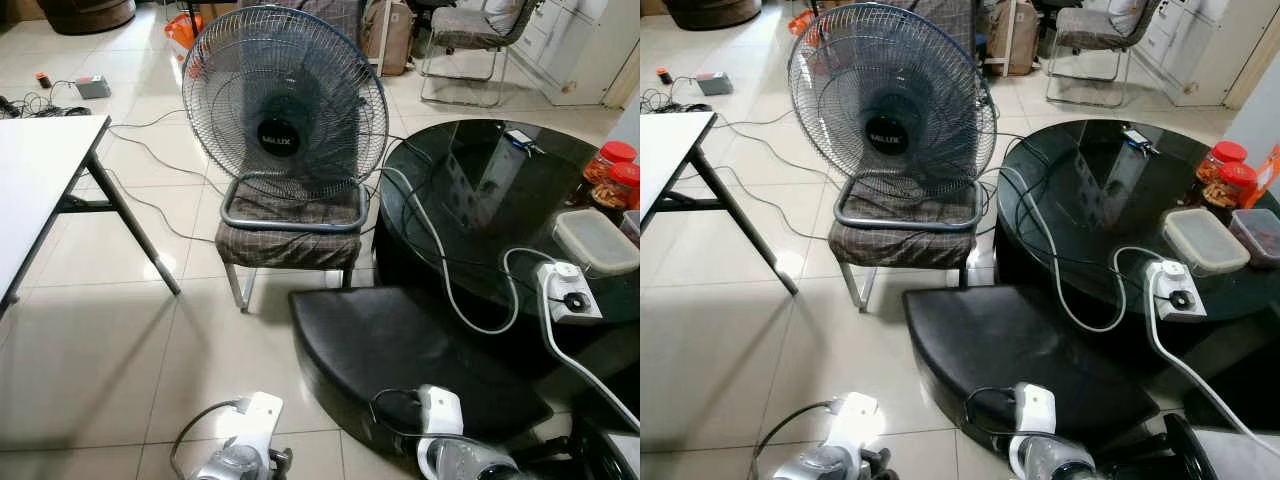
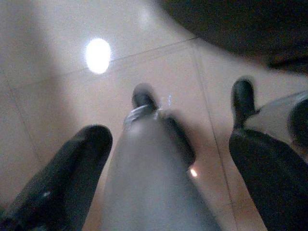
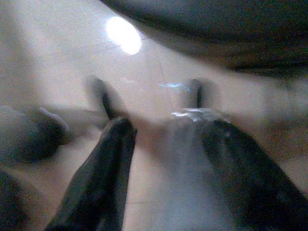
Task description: Setting the table
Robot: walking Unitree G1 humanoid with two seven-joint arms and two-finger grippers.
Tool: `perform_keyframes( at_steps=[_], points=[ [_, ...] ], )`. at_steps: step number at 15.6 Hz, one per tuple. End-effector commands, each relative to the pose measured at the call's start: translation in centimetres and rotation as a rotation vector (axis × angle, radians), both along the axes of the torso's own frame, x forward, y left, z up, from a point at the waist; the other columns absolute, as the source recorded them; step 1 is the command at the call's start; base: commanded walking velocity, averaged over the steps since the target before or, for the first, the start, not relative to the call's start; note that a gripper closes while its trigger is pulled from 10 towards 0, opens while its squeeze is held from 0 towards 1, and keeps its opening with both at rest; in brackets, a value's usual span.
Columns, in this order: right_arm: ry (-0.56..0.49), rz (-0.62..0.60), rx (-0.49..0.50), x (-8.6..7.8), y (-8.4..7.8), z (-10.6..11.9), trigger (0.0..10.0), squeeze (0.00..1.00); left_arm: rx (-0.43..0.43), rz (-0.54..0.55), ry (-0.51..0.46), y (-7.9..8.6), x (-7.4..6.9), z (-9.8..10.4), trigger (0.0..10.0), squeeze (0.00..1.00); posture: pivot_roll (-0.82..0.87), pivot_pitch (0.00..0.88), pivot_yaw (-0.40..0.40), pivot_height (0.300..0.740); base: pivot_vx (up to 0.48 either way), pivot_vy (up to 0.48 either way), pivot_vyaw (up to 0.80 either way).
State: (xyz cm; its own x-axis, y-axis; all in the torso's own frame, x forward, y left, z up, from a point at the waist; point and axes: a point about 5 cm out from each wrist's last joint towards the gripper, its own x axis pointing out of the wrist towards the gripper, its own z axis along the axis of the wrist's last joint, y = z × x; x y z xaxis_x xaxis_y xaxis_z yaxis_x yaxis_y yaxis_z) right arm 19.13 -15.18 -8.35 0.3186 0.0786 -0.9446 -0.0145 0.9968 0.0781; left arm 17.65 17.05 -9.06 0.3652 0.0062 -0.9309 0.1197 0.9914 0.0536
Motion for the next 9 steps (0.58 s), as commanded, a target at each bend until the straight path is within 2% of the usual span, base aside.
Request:
perform_keyframes(
  at_steps=[1,2,4,6,7,8,9],
  points=[
    [-0.025,0.031,-0.105,1.2,-1.9,0.7,10.0,0.00,0.049,0.071,0.035,1.9,-0.4,0.0,10.0,0.00,0.00,0.000,-0.070,0.740,0.000,0.000,0.00],
    [-0.040,0.032,-0.135,1.4,-2.2,0.9,10.0,0.00,0.055,0.037,0.050,1.9,-0.6,0.0,10.0,0.00,0.01,0.000,-0.068,0.740,0.000,0.000,0.00],
    [-0.028,0.058,-0.143,1.3,-2.4,0.8,10.0,0.00,0.023,0.044,0.048,1.5,-0.6,-0.1,10.0,0.00,0.01,0.000,-0.081,0.740,0.000,0.000,0.00],
    [-0.063,0.039,-0.140,2.4,-2.2,1.4,10.0,0.00,0.020,0.028,0.057,1.3,-0.6,-0.1,10.0,0.00,0.01,0.000,-0.065,0.740,0.000,0.000,0.00],
    [-0.118,0.187,-0.228,3.5,-2.3,2.0,10.0,0.00,0.007,0.026,0.008,1.2,0.1,0.2,10.0,0.00,0.01,0.002,-0.061,0.740,0.000,0.000,0.00],
    [-0.326,0.335,-0.488,6.6,-2.7,4.2,10.0,0.00,0.058,-0.015,-0.129,1.9,2.5,1.5,10.0,0.00,0.00,0.010,-0.027,0.740,0.000,0.000,0.00],
    [-0.534,0.396,-0.643,8.4,-2.4,5.9,10.0,0.00,0.065,0.024,-0.264,2.9,4.9,3.2,10.0,0.00,-0.02,0.020,-0.006,0.740,0.000,0.000,0.00]
  ],
)
